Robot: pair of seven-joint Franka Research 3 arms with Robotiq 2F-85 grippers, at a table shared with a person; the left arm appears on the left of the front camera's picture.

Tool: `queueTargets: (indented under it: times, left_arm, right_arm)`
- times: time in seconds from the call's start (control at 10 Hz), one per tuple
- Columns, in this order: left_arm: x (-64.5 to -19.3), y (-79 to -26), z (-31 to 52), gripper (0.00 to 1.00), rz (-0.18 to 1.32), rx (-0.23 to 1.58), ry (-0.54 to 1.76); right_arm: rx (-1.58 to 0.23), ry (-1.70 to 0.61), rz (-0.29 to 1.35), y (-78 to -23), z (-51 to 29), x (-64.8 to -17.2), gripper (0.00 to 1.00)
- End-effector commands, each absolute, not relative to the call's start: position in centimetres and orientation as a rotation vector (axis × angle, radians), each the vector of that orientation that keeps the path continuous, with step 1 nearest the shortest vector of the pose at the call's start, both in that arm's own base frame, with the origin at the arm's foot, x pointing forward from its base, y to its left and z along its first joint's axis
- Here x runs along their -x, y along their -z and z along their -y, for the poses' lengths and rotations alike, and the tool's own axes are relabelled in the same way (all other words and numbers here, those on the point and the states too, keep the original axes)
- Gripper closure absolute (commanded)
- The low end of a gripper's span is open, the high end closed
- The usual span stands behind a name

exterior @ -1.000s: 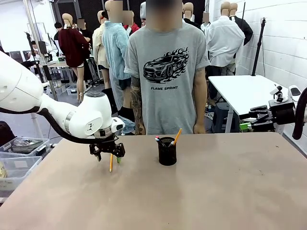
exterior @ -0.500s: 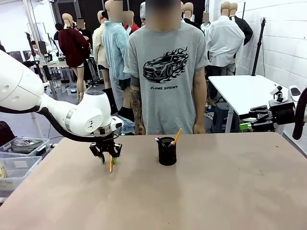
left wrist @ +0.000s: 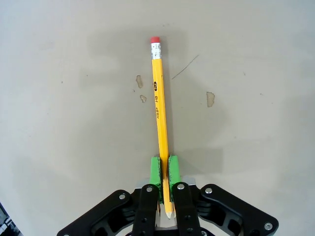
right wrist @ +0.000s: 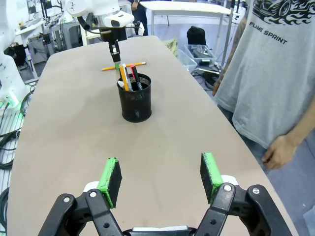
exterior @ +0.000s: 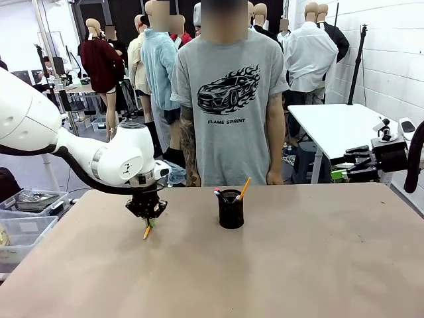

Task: Place the pens into the pen holder.
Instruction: Pick up a writing instrument from the table and place it into the Pen holder.

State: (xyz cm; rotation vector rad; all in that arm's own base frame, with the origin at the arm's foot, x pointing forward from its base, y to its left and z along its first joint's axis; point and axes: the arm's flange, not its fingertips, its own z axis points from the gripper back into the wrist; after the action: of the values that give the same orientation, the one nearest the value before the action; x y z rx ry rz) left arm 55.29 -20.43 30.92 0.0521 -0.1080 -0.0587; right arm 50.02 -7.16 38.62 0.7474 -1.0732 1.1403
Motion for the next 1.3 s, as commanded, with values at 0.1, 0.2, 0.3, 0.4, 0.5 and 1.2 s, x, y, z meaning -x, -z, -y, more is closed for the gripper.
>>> queueTargets:
  times: [0.1, 0.2, 0.3, 0.4, 0.5, 1.2]
  left_arm:
    - [-54.7, -31.6, 19.5, 1.00, 0.075, 0.026, 0.132]
    - [-53.9, -33.7, 19.2, 1.00, 0.097, 0.103, 0.244]
    - [-53.2, -36.1, 18.8, 1.00, 0.095, 0.221, 0.357]
    - [-53.2, -37.7, 18.7, 1.00, 0.086, 0.310, 0.439]
    - [-53.3, -38.9, 18.8, 1.00, 0.060, 0.384, 0.513]
    - [-52.0, -40.5, 21.7, 1.00, -0.049, 0.691, 0.853]
  right_arm:
    - [-0.745, -1.154, 1.060, -38.6, 7.1, -49.8, 0.19]
    - [-0.745, -1.154, 1.060, -38.6, 7.1, -49.8, 0.19]
    - [-0.745, -1.154, 1.060, -38.6, 7.1, -49.8, 0.19]
    - [-0.745, -1.154, 1.060, -38.6, 7.1, -49.8, 0.19]
    - [-0.745, -1.154, 1.060, -38.6, 7.1, -49.8, 0.19]
    - [-0.745, -1.154, 1.060, -38.6, 7.1, -49.8, 0.19]
